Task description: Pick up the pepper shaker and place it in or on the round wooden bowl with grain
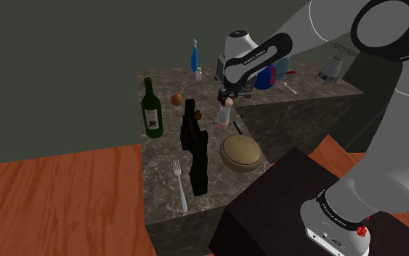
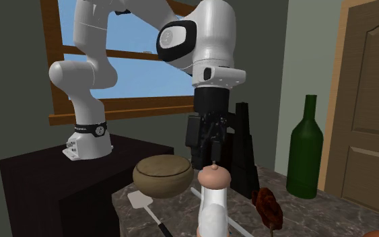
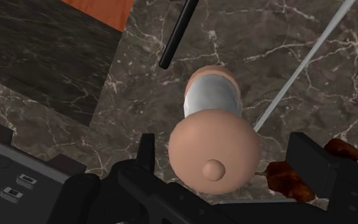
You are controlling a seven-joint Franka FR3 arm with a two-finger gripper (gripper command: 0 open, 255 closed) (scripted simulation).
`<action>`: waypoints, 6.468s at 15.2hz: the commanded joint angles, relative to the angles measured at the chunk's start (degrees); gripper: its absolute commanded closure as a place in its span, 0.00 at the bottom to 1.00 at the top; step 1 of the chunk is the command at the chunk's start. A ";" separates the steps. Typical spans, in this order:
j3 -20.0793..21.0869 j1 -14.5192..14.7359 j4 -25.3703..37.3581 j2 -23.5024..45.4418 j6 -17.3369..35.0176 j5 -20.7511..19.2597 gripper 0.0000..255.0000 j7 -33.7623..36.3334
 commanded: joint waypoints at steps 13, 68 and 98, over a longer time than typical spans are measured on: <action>-0.27 -0.28 -0.23 2.48 2.77 -0.32 1.00 0.17; 4.86 3.72 -18.17 -40.96 -23.84 2.13 1.00 3.16; 8.62 5.61 -39.43 -48.66 -11.14 2.86 1.00 9.95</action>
